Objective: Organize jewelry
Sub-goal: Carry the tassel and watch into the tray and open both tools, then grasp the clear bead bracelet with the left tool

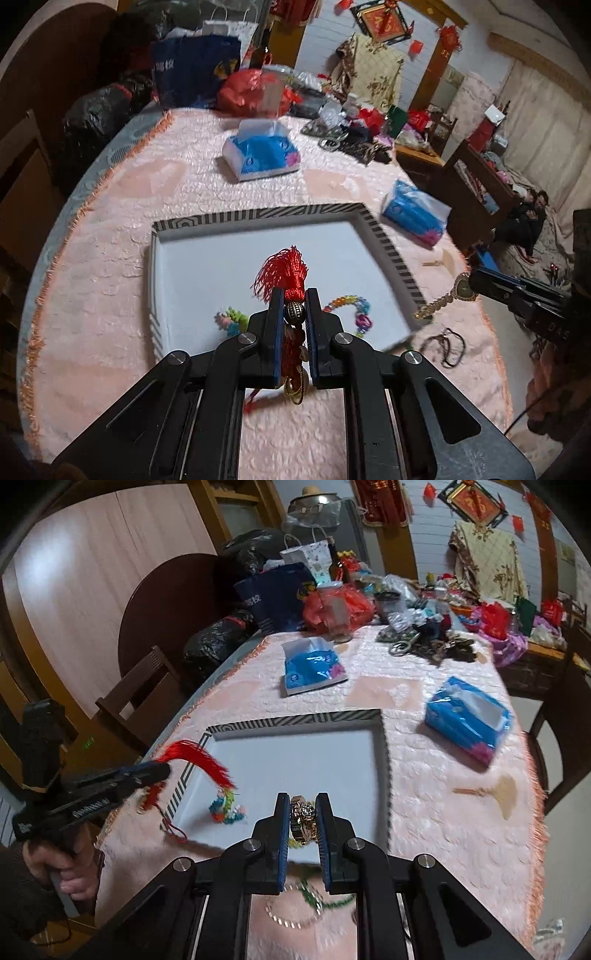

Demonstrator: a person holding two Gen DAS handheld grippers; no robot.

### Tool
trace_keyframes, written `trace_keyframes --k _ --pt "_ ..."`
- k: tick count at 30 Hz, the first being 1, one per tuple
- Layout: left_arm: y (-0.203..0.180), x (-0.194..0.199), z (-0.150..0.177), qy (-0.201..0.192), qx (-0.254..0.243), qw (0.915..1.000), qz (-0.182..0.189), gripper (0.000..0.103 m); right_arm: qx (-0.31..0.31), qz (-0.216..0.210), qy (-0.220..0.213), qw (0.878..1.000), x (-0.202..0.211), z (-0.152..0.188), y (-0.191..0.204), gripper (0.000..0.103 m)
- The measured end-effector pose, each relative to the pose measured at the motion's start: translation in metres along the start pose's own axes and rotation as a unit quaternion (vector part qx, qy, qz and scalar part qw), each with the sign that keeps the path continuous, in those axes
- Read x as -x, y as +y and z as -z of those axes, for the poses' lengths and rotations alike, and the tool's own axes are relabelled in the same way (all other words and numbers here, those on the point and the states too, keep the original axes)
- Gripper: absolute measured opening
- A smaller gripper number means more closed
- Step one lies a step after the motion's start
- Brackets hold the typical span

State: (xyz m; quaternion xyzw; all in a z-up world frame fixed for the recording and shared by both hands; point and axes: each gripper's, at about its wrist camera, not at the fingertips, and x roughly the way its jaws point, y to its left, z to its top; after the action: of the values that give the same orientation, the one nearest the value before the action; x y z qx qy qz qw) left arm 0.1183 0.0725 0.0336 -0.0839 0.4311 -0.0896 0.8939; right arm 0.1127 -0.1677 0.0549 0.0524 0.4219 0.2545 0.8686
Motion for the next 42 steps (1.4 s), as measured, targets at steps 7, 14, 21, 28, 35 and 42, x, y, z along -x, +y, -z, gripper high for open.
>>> trace_keyframes --k 7,14,21,28,35,42 --pt "0.006 -0.051 0.012 0.045 0.004 0.9989 -0.009 0.009 -0.009 -0.005 0.039 0.999 -0.056 -0.004 -0.003 0.013" --pt "0.013 -0.077 0.026 0.08 0.004 0.9966 -0.017 0.01 -0.042 0.009 0.083 0.996 -0.094 0.009 -0.03 0.013" --pt "0.016 -0.086 0.03 0.098 0.005 0.995 -0.02 0.016 -0.063 0.011 0.099 0.993 -0.104 0.015 -0.046 0.013" --pt "0.02 -0.08 0.029 0.088 0.016 0.9953 -0.036 0.038 -0.073 0.005 0.093 0.993 -0.096 0.018 -0.05 0.013" --pt "0.011 -0.057 0.028 0.067 0.009 0.9973 -0.03 0.039 -0.078 0.026 0.06 0.995 -0.057 0.019 -0.052 0.025" --pt "-0.027 -0.032 0.051 0.055 -0.038 0.9977 0.012 0.039 -0.093 0.061 0.04 0.993 -0.012 0.052 -0.064 0.025"
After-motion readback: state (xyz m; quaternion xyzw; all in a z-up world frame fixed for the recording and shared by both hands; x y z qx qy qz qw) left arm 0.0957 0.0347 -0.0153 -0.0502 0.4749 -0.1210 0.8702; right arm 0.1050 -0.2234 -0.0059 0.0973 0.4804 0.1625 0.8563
